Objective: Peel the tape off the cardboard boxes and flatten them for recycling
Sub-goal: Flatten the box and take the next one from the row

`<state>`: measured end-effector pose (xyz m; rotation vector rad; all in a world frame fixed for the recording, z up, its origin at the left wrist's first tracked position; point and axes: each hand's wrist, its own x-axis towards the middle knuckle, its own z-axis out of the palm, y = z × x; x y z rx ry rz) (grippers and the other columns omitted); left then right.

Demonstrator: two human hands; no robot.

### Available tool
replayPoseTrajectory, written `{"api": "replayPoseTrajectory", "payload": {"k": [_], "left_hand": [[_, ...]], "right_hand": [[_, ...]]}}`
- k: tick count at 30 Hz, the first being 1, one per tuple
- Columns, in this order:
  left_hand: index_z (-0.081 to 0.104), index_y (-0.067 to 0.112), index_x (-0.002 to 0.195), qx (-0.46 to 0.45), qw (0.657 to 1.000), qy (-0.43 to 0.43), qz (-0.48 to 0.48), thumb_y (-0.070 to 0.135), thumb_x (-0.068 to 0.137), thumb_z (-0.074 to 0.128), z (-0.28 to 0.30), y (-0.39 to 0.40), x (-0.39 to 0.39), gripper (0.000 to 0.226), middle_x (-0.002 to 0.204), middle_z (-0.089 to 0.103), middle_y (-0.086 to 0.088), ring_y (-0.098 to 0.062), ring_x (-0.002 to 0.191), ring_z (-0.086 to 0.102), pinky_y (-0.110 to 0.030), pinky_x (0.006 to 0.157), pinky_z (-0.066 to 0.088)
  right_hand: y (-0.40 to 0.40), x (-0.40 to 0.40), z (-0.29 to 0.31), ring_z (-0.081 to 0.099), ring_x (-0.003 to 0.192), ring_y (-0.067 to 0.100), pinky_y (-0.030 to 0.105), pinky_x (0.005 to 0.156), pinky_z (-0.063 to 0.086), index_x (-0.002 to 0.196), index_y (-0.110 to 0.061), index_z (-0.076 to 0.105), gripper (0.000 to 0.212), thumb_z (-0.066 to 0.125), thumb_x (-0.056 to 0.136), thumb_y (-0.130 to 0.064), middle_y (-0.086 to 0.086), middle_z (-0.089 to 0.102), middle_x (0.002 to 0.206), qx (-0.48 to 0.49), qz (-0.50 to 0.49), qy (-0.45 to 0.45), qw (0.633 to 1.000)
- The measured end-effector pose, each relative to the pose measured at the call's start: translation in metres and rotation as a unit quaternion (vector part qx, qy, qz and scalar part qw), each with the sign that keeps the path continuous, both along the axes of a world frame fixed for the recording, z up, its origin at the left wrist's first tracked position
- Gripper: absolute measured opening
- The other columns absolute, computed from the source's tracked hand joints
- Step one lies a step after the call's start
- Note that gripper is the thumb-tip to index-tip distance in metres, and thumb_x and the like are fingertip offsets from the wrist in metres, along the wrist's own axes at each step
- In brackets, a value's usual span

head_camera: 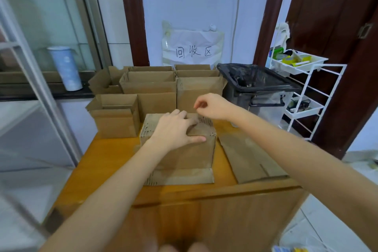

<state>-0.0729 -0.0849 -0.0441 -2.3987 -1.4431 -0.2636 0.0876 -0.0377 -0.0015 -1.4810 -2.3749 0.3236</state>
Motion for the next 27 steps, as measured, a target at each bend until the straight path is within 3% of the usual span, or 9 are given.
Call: {"api": "replayPoseTrajectory", "payload": {"k": [4,9,12,15,21,24,27], "left_hand": [[0.054,0.032,0.131,-0.020,1.000,-0.020,-0.005,0.077,0.082,0.035,-0.002,-0.026,-0.015,0.069,0.104,0.052,0.001,-0.016,0.099,0.045,-0.028,0.074,0.039],[0.057,0.024,0.130,-0.064,0.988,-0.136,-0.033,0.063,0.090,0.043,0.003,-0.054,-0.037,0.058,0.115,0.055,0.000,-0.016,0.110,0.047,-0.031,0.090,0.042],[0.058,0.021,0.128,-0.028,0.975,-0.217,0.047,0.051,0.095,0.044,0.006,-0.062,-0.058,0.047,0.123,0.055,-0.001,-0.016,0.114,0.047,-0.032,0.094,0.042],[0.058,0.020,0.128,-0.038,0.958,-0.222,0.178,0.042,0.097,0.045,0.006,-0.064,-0.079,0.040,0.128,0.052,-0.009,-0.028,0.119,0.046,-0.039,0.096,0.042],[0.043,0.013,0.138,-0.141,0.931,-0.261,0.211,0.048,0.098,0.037,-0.003,-0.069,-0.078,0.053,0.133,0.052,-0.010,-0.028,0.117,0.052,-0.040,0.092,0.045],[0.032,0.007,0.140,-0.145,0.904,-0.329,0.233,0.045,0.098,0.042,-0.011,-0.073,-0.068,0.057,0.136,0.047,-0.013,-0.031,0.117,0.052,-0.042,0.092,0.047],[0.035,0.005,0.128,-0.117,0.883,-0.383,0.245,0.042,0.097,0.048,-0.018,-0.076,-0.060,0.050,0.126,0.051,-0.013,-0.028,0.106,0.057,-0.036,0.079,0.050]], "right_hand": [[-0.028,-0.004,-0.014,0.057,0.106,0.018,0.035,0.095,0.047,0.113,-0.017,0.064,0.023,0.052,0.093,-0.021,0.001,0.062,0.115,-0.016,0.006,0.015,1.000],[-0.051,-0.004,-0.021,0.057,0.106,0.016,0.029,0.094,0.046,0.118,-0.014,0.061,0.026,0.054,0.095,-0.023,0.001,0.062,0.118,-0.042,0.021,0.007,0.999],[-0.060,0.001,-0.019,0.055,0.112,0.015,0.026,0.096,0.043,0.123,-0.014,0.060,0.030,0.052,0.097,-0.028,0.001,0.060,0.122,-0.058,0.020,0.024,0.998],[-0.066,0.004,-0.016,0.054,0.115,0.016,0.025,0.096,0.042,0.126,-0.014,0.057,0.035,0.053,0.097,-0.032,0.003,0.059,0.125,-0.079,0.023,0.025,0.996],[-0.071,-0.003,-0.016,0.054,0.115,0.019,0.030,0.099,0.044,0.136,-0.011,0.047,0.057,0.055,0.092,-0.047,0.005,0.055,0.130,-0.106,0.026,-0.029,0.994],[-0.070,-0.007,-0.019,0.049,0.120,0.020,0.032,0.101,0.043,0.138,-0.011,0.044,0.060,0.056,0.091,-0.047,0.005,0.050,0.135,-0.086,0.010,-0.039,0.996],[-0.069,-0.009,-0.024,0.052,0.115,0.020,0.034,0.097,0.046,0.132,-0.012,0.048,0.052,0.057,0.091,-0.044,0.006,0.054,0.129,-0.046,-0.005,-0.042,0.998]]}}
